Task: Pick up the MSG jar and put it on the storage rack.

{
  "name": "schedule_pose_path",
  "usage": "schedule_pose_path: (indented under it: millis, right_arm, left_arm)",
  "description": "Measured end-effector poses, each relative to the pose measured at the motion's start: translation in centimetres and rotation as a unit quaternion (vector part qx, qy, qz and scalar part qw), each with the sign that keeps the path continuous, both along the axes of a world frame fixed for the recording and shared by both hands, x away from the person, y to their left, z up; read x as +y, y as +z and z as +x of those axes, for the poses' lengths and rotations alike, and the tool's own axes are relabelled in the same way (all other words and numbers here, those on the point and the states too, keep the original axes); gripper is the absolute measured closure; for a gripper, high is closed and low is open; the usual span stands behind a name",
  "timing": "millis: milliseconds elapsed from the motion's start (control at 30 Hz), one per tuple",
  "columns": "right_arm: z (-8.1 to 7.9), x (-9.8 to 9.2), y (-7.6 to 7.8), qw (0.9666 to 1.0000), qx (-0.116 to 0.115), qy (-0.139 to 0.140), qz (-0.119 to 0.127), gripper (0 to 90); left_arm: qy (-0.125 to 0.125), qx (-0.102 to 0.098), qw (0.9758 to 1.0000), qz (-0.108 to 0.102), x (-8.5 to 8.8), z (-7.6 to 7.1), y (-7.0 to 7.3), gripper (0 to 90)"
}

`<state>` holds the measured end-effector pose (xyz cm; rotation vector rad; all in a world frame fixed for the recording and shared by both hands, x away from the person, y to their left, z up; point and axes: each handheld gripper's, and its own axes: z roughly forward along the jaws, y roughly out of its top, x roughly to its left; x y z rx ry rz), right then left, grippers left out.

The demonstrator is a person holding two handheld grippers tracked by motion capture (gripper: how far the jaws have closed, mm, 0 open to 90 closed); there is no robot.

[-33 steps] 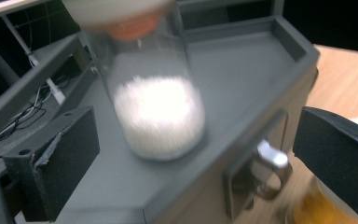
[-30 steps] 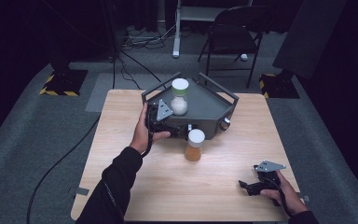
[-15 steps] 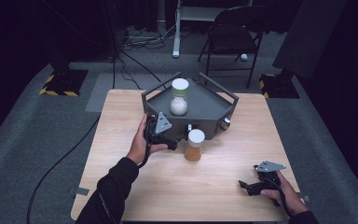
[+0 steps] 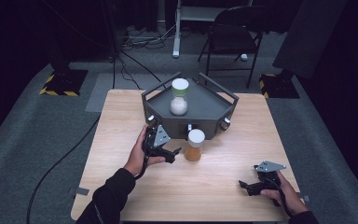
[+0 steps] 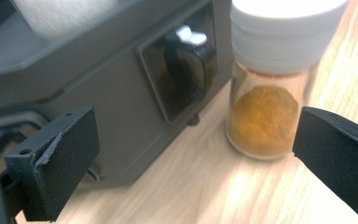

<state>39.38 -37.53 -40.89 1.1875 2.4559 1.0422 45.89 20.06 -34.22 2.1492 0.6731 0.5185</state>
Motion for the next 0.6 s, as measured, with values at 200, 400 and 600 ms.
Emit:
schedule_pose_path:
  millis: [200, 400, 600]
  right_arm:
    - [0.0, 0.0, 0.0, 1.0000, 0.000, 0.000, 0.000, 0.1]
    - [0.0, 0.0, 0.0, 1.0000, 0.000, 0.000, 0.000, 0.1]
    - [0.0, 0.0, 0.0, 1.0000, 0.000, 0.000, 0.000, 0.1]
  left_arm:
    - [0.004, 0.014, 0.9998, 0.012, 0.3, -0.8, -1.1, 0.6]
    - [-0.002, 0.028, 0.9992, 0.030, 0.5, -1.5, -1.4, 0.7]
    - [-0.005, 0.041, 0.9982, 0.044, 1.1, -2.4, -1.7, 0.8]
